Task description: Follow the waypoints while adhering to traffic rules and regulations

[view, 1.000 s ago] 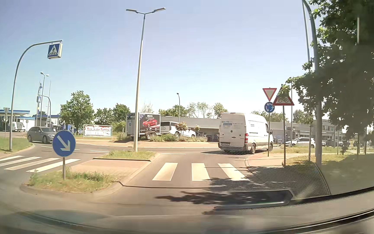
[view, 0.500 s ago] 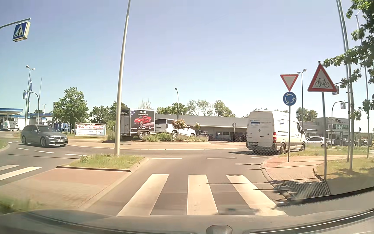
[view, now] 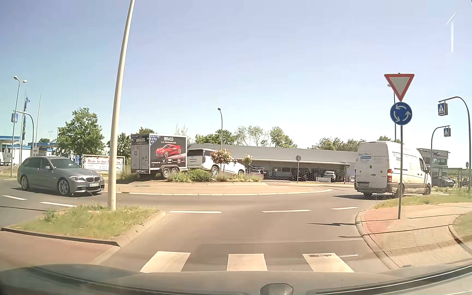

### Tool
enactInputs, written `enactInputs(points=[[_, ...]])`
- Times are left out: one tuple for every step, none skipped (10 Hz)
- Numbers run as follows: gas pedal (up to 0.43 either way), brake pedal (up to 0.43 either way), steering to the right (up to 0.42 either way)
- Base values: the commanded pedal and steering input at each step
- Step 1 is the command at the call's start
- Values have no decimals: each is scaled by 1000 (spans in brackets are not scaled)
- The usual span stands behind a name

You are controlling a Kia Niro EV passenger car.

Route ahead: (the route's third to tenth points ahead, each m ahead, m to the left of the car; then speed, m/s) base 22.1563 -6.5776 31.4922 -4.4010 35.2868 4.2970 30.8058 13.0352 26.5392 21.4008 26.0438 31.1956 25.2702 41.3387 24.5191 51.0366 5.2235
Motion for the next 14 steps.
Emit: enactInputs(points=[[0, 287, 25], [0, 287, 32], [0, 287, 41], [0, 287, 49], [0, 287, 58], [0, 287, 70], [0, 287, 81], [0, 287, 91], [0, 268, 100], [0, 238, 106], [0, 201, 111], [0, 43, 122], [0, 30, 134], [0, 30, 148]])
